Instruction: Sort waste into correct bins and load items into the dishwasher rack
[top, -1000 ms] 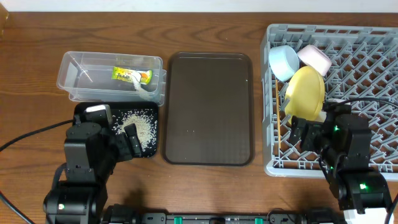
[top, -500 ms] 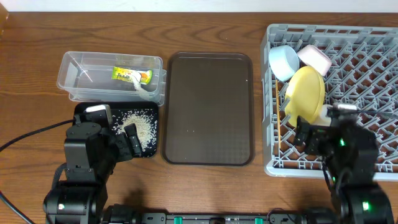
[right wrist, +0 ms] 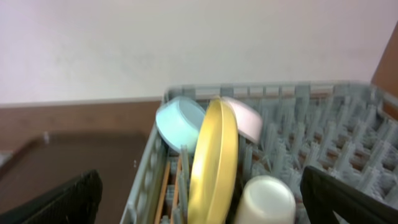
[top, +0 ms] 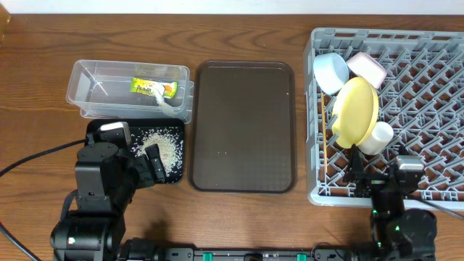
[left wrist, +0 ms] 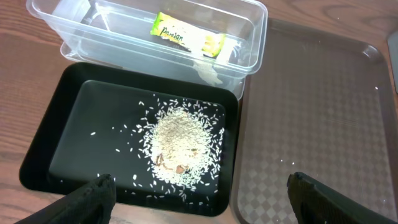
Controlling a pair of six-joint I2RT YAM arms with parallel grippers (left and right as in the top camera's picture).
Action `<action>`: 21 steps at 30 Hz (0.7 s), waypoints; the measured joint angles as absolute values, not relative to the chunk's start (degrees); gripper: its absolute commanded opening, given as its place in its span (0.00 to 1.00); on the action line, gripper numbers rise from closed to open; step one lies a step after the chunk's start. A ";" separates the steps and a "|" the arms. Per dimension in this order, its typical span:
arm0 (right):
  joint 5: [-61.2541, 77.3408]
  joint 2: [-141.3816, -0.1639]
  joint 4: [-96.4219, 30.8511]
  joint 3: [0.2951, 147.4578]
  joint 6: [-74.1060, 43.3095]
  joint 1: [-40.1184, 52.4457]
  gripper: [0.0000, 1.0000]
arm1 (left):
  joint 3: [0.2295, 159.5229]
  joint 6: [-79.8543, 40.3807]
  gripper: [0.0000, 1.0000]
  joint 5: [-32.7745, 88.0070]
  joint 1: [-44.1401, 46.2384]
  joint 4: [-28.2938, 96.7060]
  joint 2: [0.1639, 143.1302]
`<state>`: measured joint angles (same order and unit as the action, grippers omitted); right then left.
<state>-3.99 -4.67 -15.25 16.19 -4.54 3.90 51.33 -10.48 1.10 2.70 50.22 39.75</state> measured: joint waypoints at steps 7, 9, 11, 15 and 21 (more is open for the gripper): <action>-4.16 -0.84 -0.12 5.26 -1.15 1.56 0.99 | 51.31 -10.50 0.90 1.10 2.70 50.19 39.72; -4.10 -0.73 2.04 2.92 -0.36 1.56 0.99 | 51.29 -10.50 0.90 1.10 2.70 50.15 39.75; -3.88 -0.67 1.43 1.48 0.21 1.56 0.99 | 51.29 -10.50 0.90 1.10 2.70 50.15 39.72; -1.67 -0.78 -3.99 0.38 1.74 1.56 0.99 | 51.29 -10.50 0.90 1.10 2.70 50.13 39.75; 0.08 -0.73 -4.01 0.38 2.79 1.56 0.99 | 51.27 -10.48 0.90 1.10 2.70 50.11 39.75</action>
<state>0.08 -0.73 -4.01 0.38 2.79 1.56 51.27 -10.48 1.10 2.70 50.11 39.75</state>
